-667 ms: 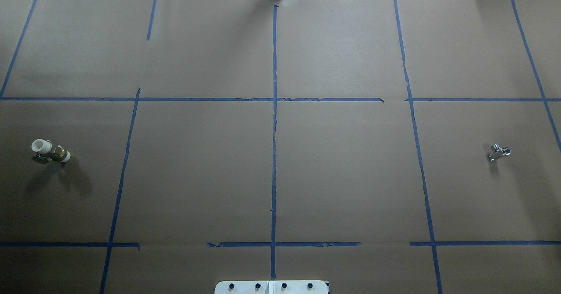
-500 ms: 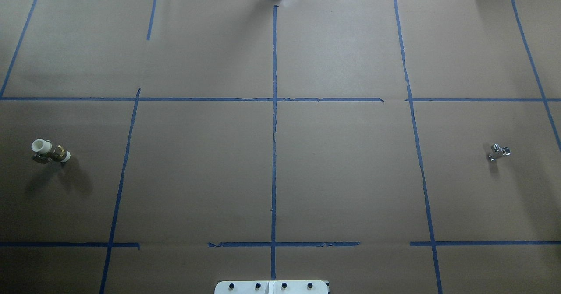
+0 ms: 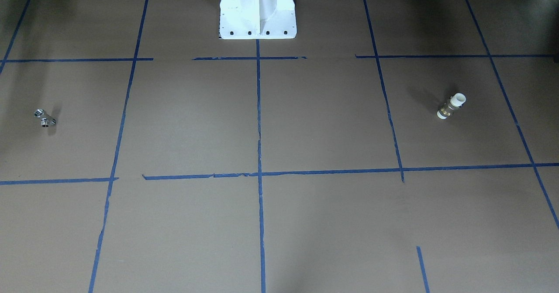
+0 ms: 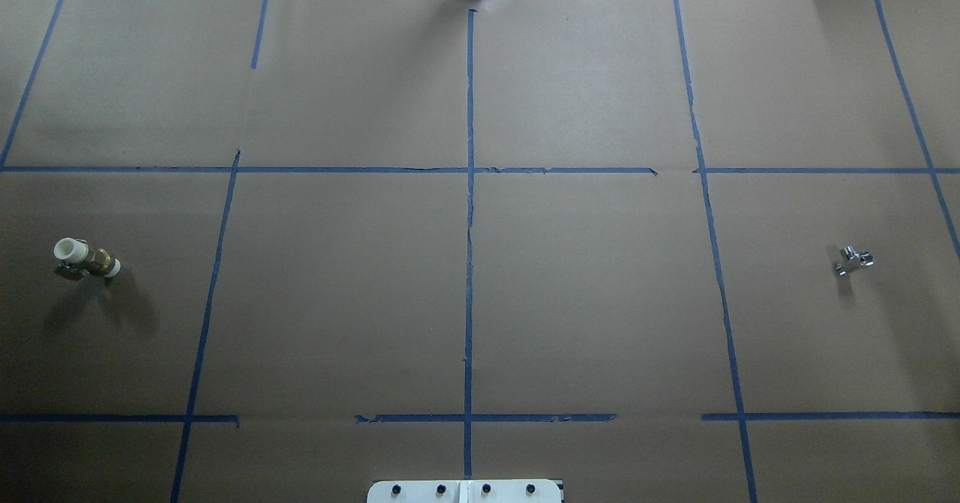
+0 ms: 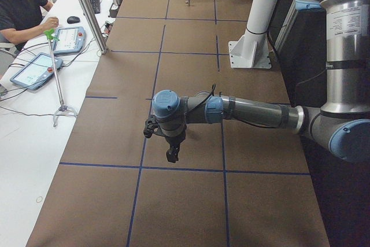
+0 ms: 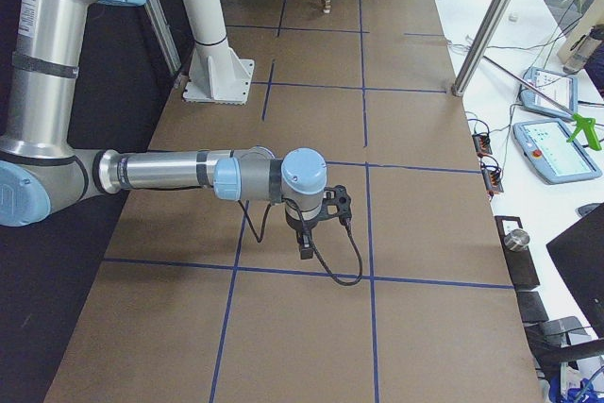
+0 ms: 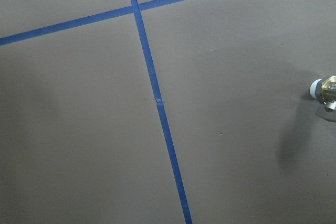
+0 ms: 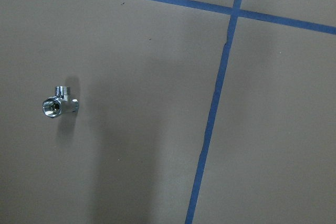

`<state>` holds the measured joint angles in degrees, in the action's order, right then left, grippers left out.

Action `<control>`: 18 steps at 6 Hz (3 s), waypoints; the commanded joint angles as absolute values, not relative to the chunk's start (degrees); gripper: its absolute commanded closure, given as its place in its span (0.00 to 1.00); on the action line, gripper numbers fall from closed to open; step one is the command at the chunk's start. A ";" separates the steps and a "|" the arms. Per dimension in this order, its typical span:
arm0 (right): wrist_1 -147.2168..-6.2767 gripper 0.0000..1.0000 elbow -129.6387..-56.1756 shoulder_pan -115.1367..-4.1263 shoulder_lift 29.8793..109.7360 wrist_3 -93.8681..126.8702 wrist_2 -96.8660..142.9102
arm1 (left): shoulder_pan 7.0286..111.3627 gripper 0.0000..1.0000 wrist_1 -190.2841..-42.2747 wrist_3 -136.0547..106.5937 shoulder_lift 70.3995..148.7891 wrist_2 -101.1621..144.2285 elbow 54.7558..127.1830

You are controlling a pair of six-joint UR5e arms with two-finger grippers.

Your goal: Assemble PPR valve and pipe with both arms

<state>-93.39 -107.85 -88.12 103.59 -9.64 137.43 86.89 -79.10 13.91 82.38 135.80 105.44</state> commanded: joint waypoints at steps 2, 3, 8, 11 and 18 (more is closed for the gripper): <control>-92.73 0.00 -106.35 -88.07 103.62 -9.93 137.55 | 86.84 0.00 -82.07 13.98 82.53 136.23 104.77; -92.46 0.00 -106.17 -88.07 103.62 -10.02 137.64 | 86.75 0.00 -84.26 11.97 82.53 136.32 104.42; -88.16 0.00 -105.73 -88.07 103.97 -9.32 139.73 | 69.76 0.00 -105.63 -30.25 82.79 139.67 105.65; -88.15 0.00 -105.73 -87.98 103.80 -9.23 140.54 | 56.82 0.00 -111.88 -51.70 86.81 128.43 106.00; -88.15 0.00 -105.21 -85.87 103.54 -9.23 141.50 | 54.05 0.15 -111.88 -51.68 85.61 124.19 104.76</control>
